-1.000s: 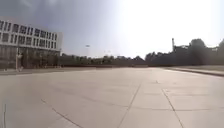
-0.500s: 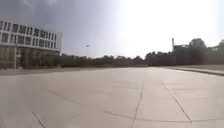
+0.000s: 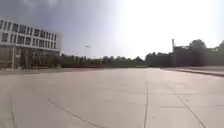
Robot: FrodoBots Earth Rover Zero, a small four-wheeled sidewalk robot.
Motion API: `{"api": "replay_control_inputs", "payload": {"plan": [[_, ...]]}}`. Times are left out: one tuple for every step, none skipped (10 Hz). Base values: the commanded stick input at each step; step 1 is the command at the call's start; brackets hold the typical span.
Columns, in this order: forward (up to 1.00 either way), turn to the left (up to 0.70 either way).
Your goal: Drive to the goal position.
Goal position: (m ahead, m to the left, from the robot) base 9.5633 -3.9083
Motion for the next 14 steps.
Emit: {"api": "replay_control_inputs", "payload": {"plan": [[0.7, 0.0], [0.7, 0.0], [0.7, 0.0], [0.7, 0.0], [0.7, 0.0], [0.7, 0.0], [0.7, 0.0], [0.7, 0.0], [0.7, 0.0], [0.7, 0.0], [0.7, 0.0], [0.7, 0.0], [0.7, 0.0], [0.7, 0.0]]}}
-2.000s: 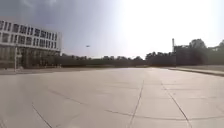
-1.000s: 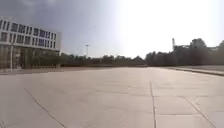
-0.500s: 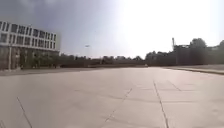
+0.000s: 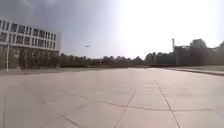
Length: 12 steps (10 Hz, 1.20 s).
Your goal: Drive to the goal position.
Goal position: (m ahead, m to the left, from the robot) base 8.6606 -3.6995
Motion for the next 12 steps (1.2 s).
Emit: {"api": "replay_control_inputs", "payload": {"plan": [[0.7, 0.0], [0.7, 0.0], [0.7, 0.0], [0.7, 0.0], [0.7, 0.0], [0.7, -0.05], [0.7, -0.28], [0.7, -0.3], [0.7, -0.1], [0.7, -0.02], [0.7, 0.0], [0.7, 0.0]]}}
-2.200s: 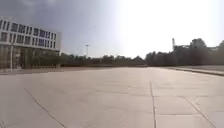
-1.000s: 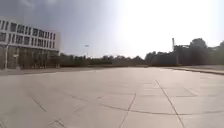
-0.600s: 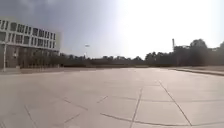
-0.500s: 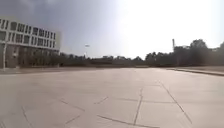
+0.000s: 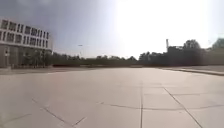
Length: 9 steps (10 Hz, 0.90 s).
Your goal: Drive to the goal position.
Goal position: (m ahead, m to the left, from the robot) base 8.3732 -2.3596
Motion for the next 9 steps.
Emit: {"api": "replay_control_inputs", "payload": {"plan": [[0.7, 0.0], [0.7, 0.0], [0.7, 0.0], [0.7, 0.0], [0.7, 0.0], [0.7, 0.0], [0.7, 0.0], [0.7, 0.0], [0.7, -0.07]]}}
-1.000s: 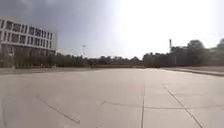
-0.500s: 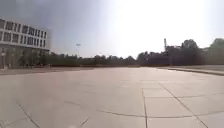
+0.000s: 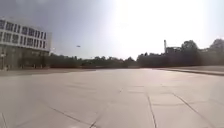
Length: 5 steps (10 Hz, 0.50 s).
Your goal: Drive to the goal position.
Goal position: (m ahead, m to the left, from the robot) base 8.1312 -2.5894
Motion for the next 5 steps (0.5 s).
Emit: {"api": "replay_control_inputs", "payload": {"plan": [[0.7, -0.21], [0.7, -0.24], [0.7, -0.04], [0.7, 0.0], [0.7, 0.0]]}}
